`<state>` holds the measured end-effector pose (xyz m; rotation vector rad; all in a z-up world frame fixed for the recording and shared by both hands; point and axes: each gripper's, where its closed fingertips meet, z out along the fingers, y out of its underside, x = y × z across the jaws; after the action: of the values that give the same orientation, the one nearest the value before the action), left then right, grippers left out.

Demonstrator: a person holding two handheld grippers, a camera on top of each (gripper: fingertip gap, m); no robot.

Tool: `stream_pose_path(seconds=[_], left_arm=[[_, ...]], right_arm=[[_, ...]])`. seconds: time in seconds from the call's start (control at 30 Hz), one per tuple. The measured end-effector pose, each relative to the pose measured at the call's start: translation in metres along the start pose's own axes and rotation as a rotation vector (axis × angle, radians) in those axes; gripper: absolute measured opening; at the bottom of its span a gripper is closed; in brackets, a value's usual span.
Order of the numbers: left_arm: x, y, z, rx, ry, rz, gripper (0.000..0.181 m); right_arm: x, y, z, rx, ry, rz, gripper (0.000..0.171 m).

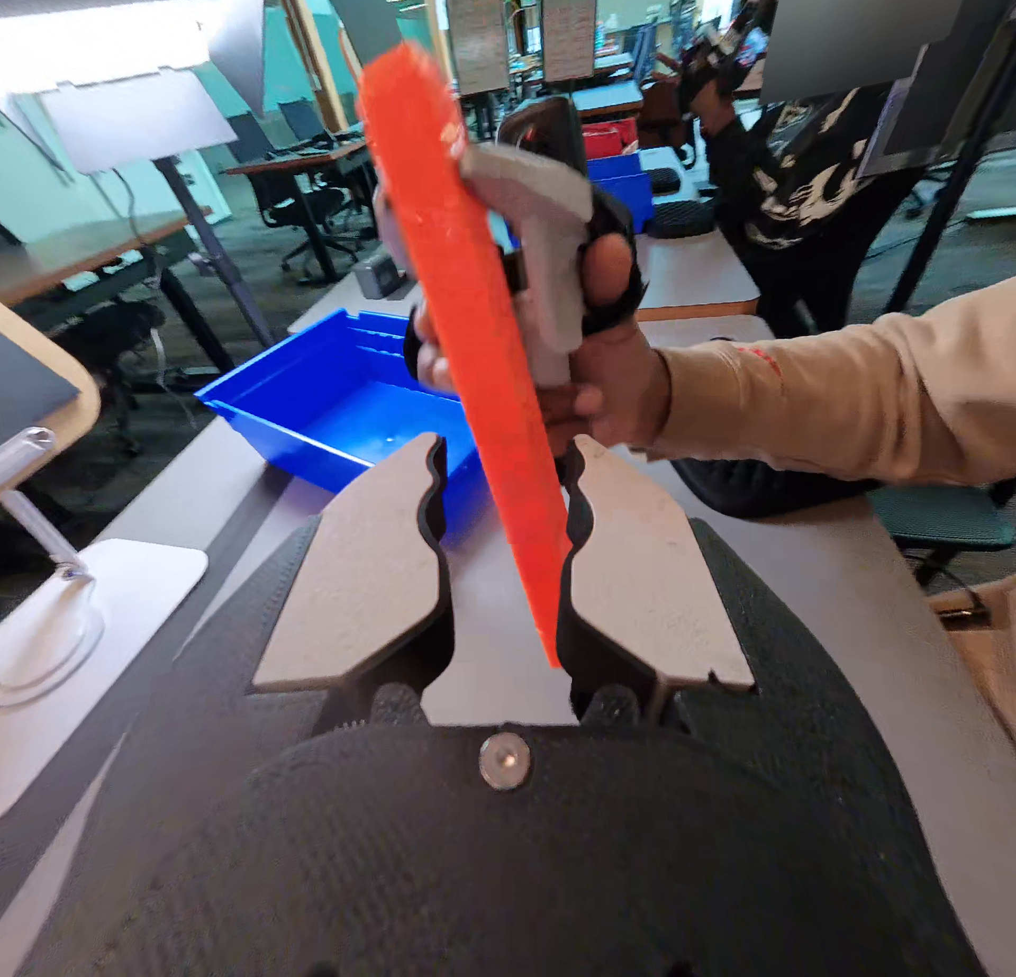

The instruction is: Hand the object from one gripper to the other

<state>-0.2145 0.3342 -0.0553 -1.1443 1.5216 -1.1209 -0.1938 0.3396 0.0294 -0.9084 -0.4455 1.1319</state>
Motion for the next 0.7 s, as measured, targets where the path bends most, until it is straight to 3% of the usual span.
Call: stream_pose_path(seconds=[0.17, 0.23, 0.5, 0.6, 0.7], left_arm=[[-0.007, 0.003, -0.001, -0.039, -0.058, 0.000, 0.043], [-0.013, 0.004, -0.004, -0.033, -0.063, -0.020, 0.030], [-0.011, 0.009, -0.004, -0.047, 0.009, -0.095, 0.025], [-0.017, 0.018, -0.008, -0.126, -0.026, -0.071, 0.023], [-0.025, 0.037, -0.016, -0.267, -0.076, -0.007, 0.023]], right_arm=[[0.007, 0.053, 0.012, -0.102, 0.022, 0.056, 0.021], [0.009, 0.056, 0.012, -0.108, 0.029, 0.059, 0.021], [0.004, 0.067, 0.012, -0.200, -0.015, 0.070, 0.021], [0.006, 0.070, 0.010, -0.308, 0.004, -0.005, 0.023], [0.011, 0.057, 0.003, -0.404, 0.044, -0.139, 0.037]])
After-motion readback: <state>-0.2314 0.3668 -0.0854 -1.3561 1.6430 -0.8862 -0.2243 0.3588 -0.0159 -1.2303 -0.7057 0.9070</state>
